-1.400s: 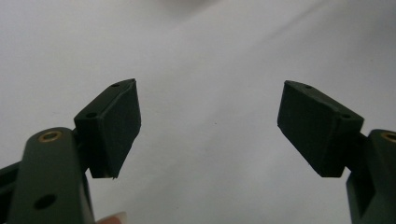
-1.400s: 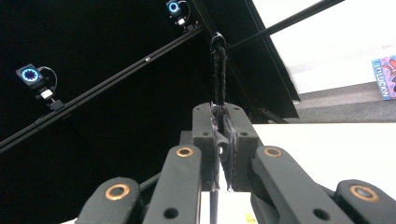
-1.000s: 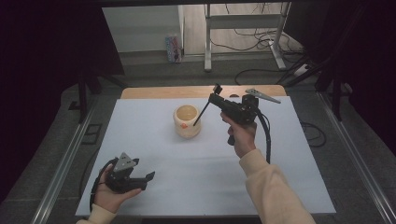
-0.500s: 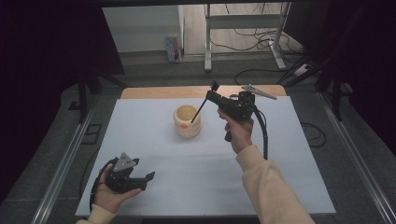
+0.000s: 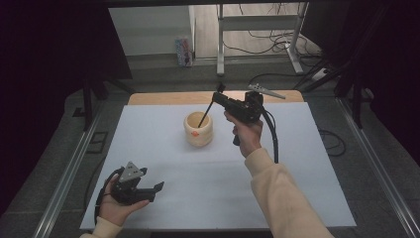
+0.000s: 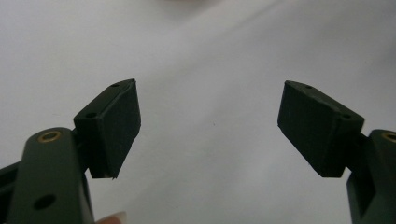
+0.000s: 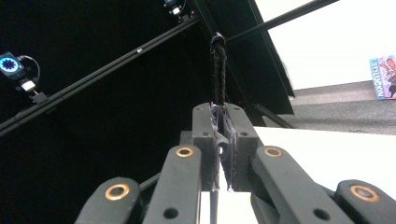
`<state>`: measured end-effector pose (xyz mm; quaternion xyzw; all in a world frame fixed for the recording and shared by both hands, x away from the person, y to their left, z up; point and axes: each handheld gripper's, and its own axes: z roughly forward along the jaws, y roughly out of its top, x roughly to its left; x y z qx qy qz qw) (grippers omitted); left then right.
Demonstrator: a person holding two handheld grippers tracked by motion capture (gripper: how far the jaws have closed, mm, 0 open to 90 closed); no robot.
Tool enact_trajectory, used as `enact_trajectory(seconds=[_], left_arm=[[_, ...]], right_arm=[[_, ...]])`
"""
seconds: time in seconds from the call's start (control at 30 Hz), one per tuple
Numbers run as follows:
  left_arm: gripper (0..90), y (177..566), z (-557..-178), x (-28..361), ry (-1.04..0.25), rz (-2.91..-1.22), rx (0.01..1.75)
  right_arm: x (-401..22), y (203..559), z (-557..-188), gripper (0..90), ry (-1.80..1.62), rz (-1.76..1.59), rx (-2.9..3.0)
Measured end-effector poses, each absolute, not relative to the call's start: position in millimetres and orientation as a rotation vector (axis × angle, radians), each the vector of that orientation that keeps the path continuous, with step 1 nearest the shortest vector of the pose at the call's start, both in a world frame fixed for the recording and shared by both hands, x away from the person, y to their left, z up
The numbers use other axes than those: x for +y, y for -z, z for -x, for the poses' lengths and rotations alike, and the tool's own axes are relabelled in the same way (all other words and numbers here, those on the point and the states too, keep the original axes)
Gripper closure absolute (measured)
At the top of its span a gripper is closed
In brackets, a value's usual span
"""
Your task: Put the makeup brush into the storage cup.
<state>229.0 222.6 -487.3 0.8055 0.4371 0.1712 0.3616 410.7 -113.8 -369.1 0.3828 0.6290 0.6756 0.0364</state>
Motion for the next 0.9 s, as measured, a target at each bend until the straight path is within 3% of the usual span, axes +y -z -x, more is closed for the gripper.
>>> enact_trajectory(seconds=[0.9], left_arm=[[22.1, 484.7, -228.2, 219.0, -0.439, -2.076, 1.103]], right_arm=[[-88.3, 373.7, -439.9, 83.5, -1.977, -1.178, 1.951]])
